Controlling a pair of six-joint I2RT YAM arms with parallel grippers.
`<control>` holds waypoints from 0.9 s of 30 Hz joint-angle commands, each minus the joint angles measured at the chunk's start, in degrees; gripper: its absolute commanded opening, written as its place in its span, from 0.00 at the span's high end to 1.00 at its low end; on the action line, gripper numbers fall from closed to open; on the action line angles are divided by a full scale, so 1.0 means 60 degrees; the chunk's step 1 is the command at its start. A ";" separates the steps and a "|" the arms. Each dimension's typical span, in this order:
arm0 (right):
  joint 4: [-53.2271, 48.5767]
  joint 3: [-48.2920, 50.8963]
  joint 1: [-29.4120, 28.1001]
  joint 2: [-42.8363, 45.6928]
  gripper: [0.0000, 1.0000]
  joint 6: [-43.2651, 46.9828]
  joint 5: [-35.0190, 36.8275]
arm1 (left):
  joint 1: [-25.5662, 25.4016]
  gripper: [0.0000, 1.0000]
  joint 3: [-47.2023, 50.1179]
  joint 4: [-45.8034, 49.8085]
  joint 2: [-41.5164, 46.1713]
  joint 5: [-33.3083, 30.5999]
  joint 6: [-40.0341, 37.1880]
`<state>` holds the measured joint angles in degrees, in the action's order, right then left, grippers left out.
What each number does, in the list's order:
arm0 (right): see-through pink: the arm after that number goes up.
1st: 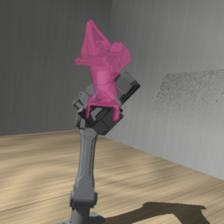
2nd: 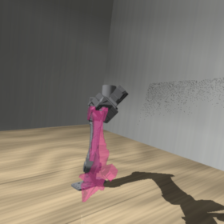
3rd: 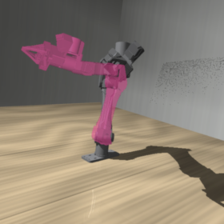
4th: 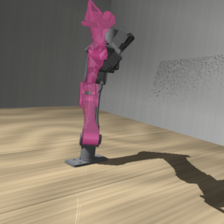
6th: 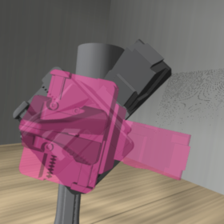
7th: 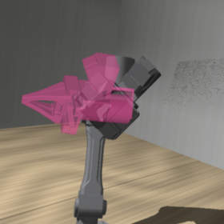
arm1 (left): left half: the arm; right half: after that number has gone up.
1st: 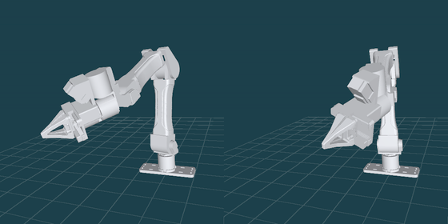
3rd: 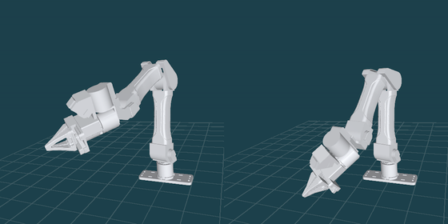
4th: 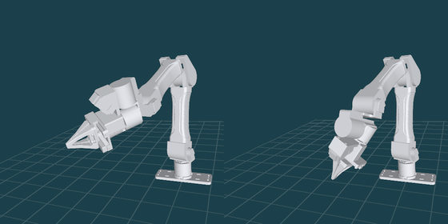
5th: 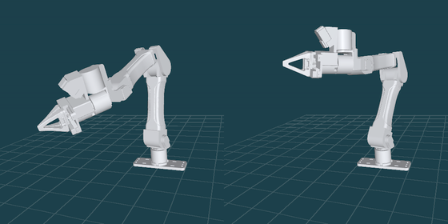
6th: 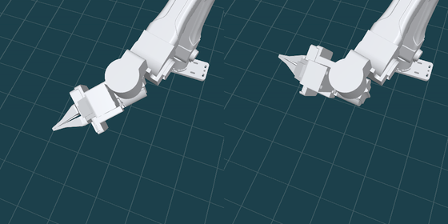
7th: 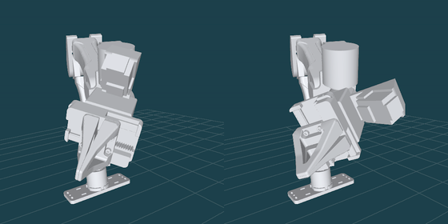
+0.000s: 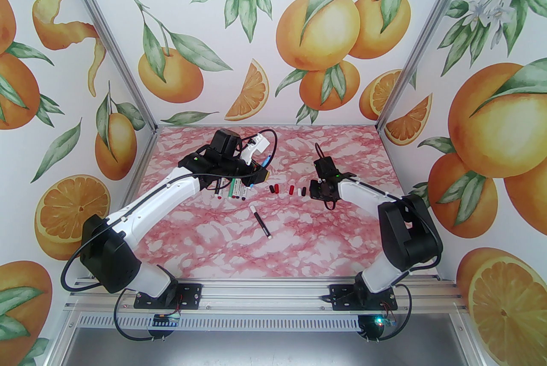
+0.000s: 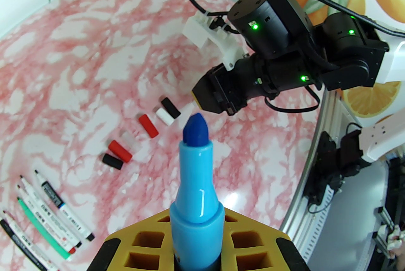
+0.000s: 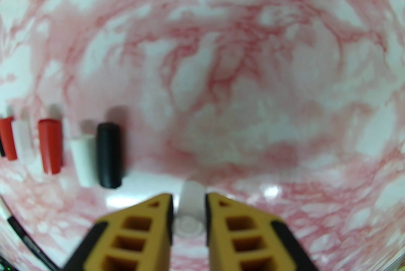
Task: Open the pen caps
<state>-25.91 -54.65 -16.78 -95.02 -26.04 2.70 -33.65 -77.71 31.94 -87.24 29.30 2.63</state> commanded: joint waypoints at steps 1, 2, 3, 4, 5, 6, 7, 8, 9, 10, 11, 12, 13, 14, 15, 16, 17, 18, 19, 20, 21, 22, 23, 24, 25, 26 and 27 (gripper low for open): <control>-0.0211 -0.0276 0.0086 0.0066 0.79 0.0081 0.0297 | 0.0056 0.93 0.0020 -0.0108 0.0126 0.0280 -0.0015; -0.0298 -0.0304 0.0086 0.0115 0.80 0.0088 0.0286 | 0.0060 0.93 0.0018 -0.0109 0.0126 0.0303 -0.0001; -0.0404 -0.0352 0.0082 0.0187 0.80 0.0092 0.0248 | 0.0047 0.93 0.0013 -0.0115 0.0137 0.0324 0.0015; -0.0519 -0.0411 0.0090 0.0262 0.80 0.0092 0.0199 | 0.0057 0.93 0.0000 -0.0118 0.0141 0.0347 0.0015; -0.0699 -0.0501 0.0084 0.0341 0.80 0.0120 0.0104 | 0.0064 0.93 -0.0010 -0.0105 0.0155 0.0388 0.0015; -0.0973 -0.0655 0.0084 0.0384 0.80 0.0178 0.0018 | 0.0056 0.93 -0.0035 -0.0090 0.0168 0.0415 0.0001; -0.1352 -0.0878 0.0086 0.0383 0.80 0.0257 -0.0058 | 0.0056 0.93 -0.0041 -0.0074 0.0174 0.0390 -0.0012; -0.1642 -0.1047 0.0089 0.0383 0.80 0.0320 -0.0103 | 0.0055 0.93 -0.0050 -0.0040 0.0178 0.0363 -0.0014; -0.1865 -0.1197 0.0086 0.0383 0.80 0.0375 -0.0155 | 0.0057 0.93 -0.0045 -0.0036 0.0199 0.0352 -0.0027; -0.2206 -0.1414 0.0086 0.0376 0.80 0.0434 -0.0218 | 0.0056 0.92 -0.0031 -0.0036 0.0221 0.0321 -0.0056; -0.2437 -0.1588 0.0082 0.0357 0.80 0.0464 -0.0275 | 0.0056 0.92 -0.0035 -0.0043 0.0252 0.0292 -0.0072; -0.2662 -0.1762 0.0086 0.0315 0.80 0.0473 -0.0391 | 0.0056 0.92 -0.0028 -0.0022 0.0299 0.0215 -0.0098; -0.2850 -0.1929 0.0083 0.0263 0.80 0.0472 -0.0481 | 0.0055 0.92 -0.0030 -0.0011 0.0337 0.0185 -0.0115; -0.3082 -0.2151 0.0092 0.0156 0.80 0.0483 -0.0582 | 0.0056 0.92 -0.0028 -0.0003 0.0399 0.0162 -0.0142; -0.3300 -0.2382 0.0100 0.0016 0.80 0.0481 -0.0726 | 0.0056 0.92 -0.0019 -0.0003 0.0471 0.0128 -0.0146; -0.3476 -0.2551 0.0101 -0.0110 0.80 0.0488 -0.0865 | 0.0059 0.92 -0.0012 0.0008 0.0508 0.0101 -0.0146; -0.3639 -0.2772 0.0104 -0.0280 0.80 0.0488 -0.1004 | 0.0056 0.92 -0.0012 0.0017 0.0536 0.0054 -0.0153; -0.3816 -0.2999 0.0111 -0.0478 0.80 0.0492 -0.1129 | 0.0056 0.92 -0.0033 0.0049 0.0565 -0.0004 -0.0186; -0.3967 -0.3193 0.0123 -0.0653 0.81 0.0509 -0.1262 | 0.0056 0.92 -0.0033 0.0076 0.0601 -0.0067 -0.0198; -0.4159 -0.3422 0.0155 -0.0860 0.81 0.0540 -0.1408 | 0.0057 0.92 -0.0022 0.0106 0.0649 -0.0131 -0.0226; -0.4334 -0.3650 0.0165 -0.1051 0.81 0.0581 -0.1526 | 0.0056 0.92 -0.0011 0.0087 0.0699 -0.0166 -0.0234; -0.4489 -0.3831 0.0174 -0.1217 0.80 0.0625 -0.1621 | 0.0060 0.92 0.0013 0.0066 0.0751 -0.0193 -0.0234; -0.4677 -0.4045 0.0188 -0.1400 0.81 0.0683 -0.1692 | 0.0056 0.92 0.0014 0.0058 0.0784 -0.0181 -0.0234; -0.4864 -0.4254 0.0188 -0.1569 0.80 0.0754 -0.1724 | 0.0056 0.92 -0.0002 0.0058 0.0814 -0.0167 -0.0233; -0.5032 -0.4427 0.0202 -0.1727 0.81 0.0820 -0.1738 | 0.0056 0.91 -0.0012 0.0066 0.0828 -0.0152 -0.0224; -0.5223 -0.4606 0.0203 -0.1895 0.81 0.0890 -0.1739 | 0.0044 0.91 -0.0027 0.0080 0.0843 -0.0122 -0.0219; -0.5384 -0.4766 0.0217 -0.2049 0.81 0.0949 -0.1752 | 0.0034 0.91 -0.0039 0.0094 0.0844 -0.0112 -0.0212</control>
<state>-52.18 -80.01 -16.01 -105.10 -22.24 -5.67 -33.65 -77.71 32.18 -83.83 28.51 2.46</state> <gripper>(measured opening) 0.198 0.172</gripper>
